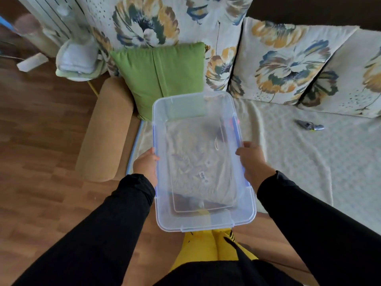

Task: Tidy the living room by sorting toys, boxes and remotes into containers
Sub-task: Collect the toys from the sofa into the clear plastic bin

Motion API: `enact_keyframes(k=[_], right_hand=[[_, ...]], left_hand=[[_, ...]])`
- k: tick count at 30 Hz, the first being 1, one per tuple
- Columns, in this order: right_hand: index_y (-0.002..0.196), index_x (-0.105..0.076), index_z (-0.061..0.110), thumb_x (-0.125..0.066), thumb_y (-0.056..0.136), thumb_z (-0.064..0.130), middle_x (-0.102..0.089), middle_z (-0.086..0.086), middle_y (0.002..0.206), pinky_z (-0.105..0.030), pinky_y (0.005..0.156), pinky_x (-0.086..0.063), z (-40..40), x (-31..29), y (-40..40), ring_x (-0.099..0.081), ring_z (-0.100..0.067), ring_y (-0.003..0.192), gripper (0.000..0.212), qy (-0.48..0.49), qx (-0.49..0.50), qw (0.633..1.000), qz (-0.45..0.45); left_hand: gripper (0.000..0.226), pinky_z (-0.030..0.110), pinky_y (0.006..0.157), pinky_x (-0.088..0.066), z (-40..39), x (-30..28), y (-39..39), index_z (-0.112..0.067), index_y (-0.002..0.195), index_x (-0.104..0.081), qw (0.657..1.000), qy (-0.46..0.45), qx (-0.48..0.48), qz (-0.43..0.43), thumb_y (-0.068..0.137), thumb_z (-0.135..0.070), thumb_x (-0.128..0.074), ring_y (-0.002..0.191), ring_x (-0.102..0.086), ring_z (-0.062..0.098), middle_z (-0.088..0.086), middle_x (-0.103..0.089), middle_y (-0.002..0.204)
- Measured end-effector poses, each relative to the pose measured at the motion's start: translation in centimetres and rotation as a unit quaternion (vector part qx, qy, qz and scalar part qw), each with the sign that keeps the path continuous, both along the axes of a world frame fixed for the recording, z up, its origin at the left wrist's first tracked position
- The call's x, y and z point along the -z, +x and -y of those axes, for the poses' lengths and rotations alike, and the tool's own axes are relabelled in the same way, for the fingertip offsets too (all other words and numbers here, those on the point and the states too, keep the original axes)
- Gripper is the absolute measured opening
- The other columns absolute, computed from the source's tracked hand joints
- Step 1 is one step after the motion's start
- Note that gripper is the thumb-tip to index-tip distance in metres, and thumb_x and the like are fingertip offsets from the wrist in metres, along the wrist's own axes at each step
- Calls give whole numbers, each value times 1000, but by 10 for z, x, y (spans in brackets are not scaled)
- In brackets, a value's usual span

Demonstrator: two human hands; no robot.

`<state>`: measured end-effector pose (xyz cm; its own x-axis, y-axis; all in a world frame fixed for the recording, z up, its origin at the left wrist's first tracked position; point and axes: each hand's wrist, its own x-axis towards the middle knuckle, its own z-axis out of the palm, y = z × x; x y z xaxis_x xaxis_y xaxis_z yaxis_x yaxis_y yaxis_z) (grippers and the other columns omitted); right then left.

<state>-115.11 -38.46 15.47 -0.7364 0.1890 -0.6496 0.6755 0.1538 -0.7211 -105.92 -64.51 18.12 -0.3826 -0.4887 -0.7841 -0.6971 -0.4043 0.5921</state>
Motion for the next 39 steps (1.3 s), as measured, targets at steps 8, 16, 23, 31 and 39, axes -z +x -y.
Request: enact_keyframes(k=[8, 16, 23, 31, 39], right_hand=[[104, -62, -1, -54, 79, -6, -52, -9, 81, -28, 65, -38, 43, 49, -26, -47, -21, 74, 27, -2, -13, 1000, 9], [107, -64, 5, -55, 77, -6, -55, -8, 81, -25, 59, -39, 52, 106, -46, -48, -20, 67, 32, 5, -6, 999, 49], [111, -62, 9, -56, 81, -8, -59, -6, 90, -26, 61, -41, 44, 152, -62, -52, -17, 70, 35, 13, -12, 998, 65], [112, -60, 11, -58, 79, -10, -60, 0, 89, -25, 63, -43, 51, 194, -65, -56, -16, 73, 39, -17, -26, 996, 87], [117, -59, 12, -57, 81, -13, -63, 2, 100, -22, 70, -44, 40, 210, -72, -60, -15, 88, 43, -46, -48, 992, 107]], left_hand=[[48, 24, 107, -37, 45, 53, -21, -21, 144, -55, 1000, -15, -3, 12, 99, -3, -50, 137, -50, 16, -6, -53, 148], [50, 23, 110, -32, 51, 120, -43, -17, 150, -49, 999, -4, -10, 45, 101, -2, -48, 143, -42, 17, -4, -47, 154], [56, 30, 103, -34, 32, 168, -61, -19, 151, -46, 996, -18, -26, 78, 98, -4, -53, 142, -43, 22, 2, -47, 155], [66, 40, 114, -33, 22, 203, -75, -15, 158, -29, 987, -94, -1, 131, 98, -12, -57, 147, -37, 26, 4, -32, 163], [72, 40, 115, -32, 6, 221, -75, -13, 159, -22, 980, -111, 38, 161, 96, -13, -58, 149, -33, 27, 7, -28, 164]])
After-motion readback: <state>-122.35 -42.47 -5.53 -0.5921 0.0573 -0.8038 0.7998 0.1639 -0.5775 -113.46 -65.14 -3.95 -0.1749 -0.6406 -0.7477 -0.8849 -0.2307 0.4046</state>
